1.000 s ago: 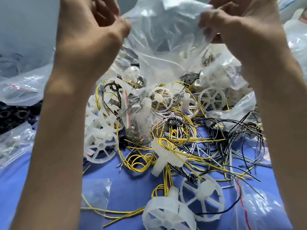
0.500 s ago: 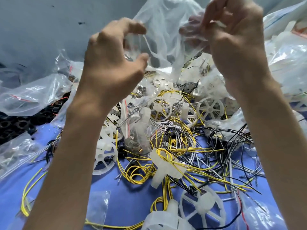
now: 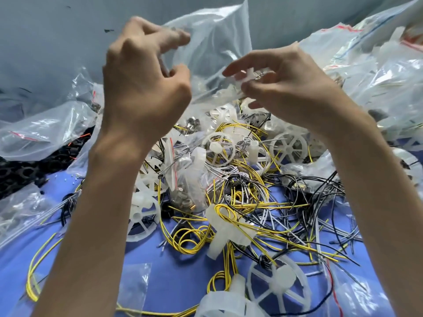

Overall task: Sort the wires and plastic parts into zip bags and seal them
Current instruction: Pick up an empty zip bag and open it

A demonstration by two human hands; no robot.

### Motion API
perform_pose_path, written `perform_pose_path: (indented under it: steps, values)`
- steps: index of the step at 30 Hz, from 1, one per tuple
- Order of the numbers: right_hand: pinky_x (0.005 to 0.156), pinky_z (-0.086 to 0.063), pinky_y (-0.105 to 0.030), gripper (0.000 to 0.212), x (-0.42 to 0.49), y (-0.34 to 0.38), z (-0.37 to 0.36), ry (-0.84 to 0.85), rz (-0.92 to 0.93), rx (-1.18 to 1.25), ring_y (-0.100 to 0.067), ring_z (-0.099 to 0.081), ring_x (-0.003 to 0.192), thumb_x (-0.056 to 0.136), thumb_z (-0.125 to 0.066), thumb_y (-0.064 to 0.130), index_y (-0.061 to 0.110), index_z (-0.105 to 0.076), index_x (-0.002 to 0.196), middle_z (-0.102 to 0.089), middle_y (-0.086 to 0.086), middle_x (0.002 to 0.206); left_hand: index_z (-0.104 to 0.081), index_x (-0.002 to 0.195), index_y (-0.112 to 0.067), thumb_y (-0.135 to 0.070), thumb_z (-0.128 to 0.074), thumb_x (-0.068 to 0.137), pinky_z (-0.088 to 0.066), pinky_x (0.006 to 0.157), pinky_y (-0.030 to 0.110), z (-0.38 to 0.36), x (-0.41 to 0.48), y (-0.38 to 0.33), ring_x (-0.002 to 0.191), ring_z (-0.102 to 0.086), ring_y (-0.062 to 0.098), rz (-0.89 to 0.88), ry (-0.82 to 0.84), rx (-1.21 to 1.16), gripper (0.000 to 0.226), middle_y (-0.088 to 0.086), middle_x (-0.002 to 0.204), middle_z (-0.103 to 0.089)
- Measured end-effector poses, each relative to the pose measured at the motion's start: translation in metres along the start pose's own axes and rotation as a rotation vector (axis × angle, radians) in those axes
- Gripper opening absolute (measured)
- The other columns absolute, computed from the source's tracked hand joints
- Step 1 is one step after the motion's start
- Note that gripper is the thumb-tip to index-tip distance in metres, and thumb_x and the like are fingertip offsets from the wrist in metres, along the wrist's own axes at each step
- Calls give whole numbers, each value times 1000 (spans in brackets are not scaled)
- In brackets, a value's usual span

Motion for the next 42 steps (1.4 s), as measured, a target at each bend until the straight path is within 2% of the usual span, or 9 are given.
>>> perform_pose_path:
  steps: [3,7,17,19,21,28,32,36,42]
  values:
    - [89,-50,-33,35,1,2,-3,4,30,-43,-16,-61,93,88,-51,13,37,-69,105,-60,-5,110,-58,129,-26,-13,-51,75,-47,83,21,-6,-4,-5,75,-50,8,-12,69,-28,55,-3,113,-58]
    - [59,-31,1,19,1,0,-4,-45,30,-150,19,-44,63,87,-61,30,37,-71,101,-50,16,79,-55,131,-22,-18,-52,72,-46,83,20,-11,-6,-12,77,-49,10,-51,95,-34,59,-3,115,-59]
    - [50,-36,-9,38,0,-9,-2,47,-52,-149,2,-52,63,76,-71,15,36,-68,107,-51,14,73,-59,125,-40,-14,-49,76,-39,95,22,-13,-3,12,84,-48,13,63,299,133,56,-13,133,-53]
    - [65,-42,-19,48,0,-9,-6,73,-37,-196,-9,-58,83,74,-75,20,38,-62,116,-51,17,78,-63,119,-40,-25,-42,70,-36,103,24,-16,-5,9,103,-54,14,64,354,137,56,-14,136,-52]
    - [66,-40,-23,57,0,-9,-6,71,-15,-219,-10,-54,80,72,-76,21,36,-57,123,-50,16,79,-60,124,-36,-28,-39,64,-36,104,25,-19,-7,5,121,-50,14,51,369,143,64,-11,135,-54]
    - [60,-40,-13,77,2,-18,-14,265,16,-290,5,-45,76,74,-64,12,45,-36,138,-49,11,98,-50,134,-34,-16,-58,75,-42,80,27,-13,-4,19,96,-60,32,121,327,101,62,8,89,-60]
    - [60,-40,-15,83,2,-17,-15,285,20,-264,3,-46,68,77,-63,15,48,-26,143,-51,11,104,-52,133,-34,-14,-57,77,-44,85,29,-9,-1,23,106,-56,32,127,304,54,60,13,115,-63]
    - [49,-37,-9,81,2,-17,0,200,19,-181,1,-48,58,77,-66,18,53,-28,139,-53,12,108,-52,133,-34,-28,-58,70,-41,86,22,-5,1,27,109,-55,28,136,268,12,63,-13,132,-56]
    - [59,-33,-13,94,3,-21,-3,240,30,-269,5,-41,65,78,-73,26,49,-11,145,-55,4,110,-50,135,-32,-22,-58,75,-40,80,25,-13,-4,22,95,-58,27,52,267,97,62,6,113,-65]
Point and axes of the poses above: each hand's wrist, its own x-axis towards the middle knuckle, its own z-axis out of the back of the hand, y = z × x, the point moved 4 cm from there along x, towards the middle knuckle
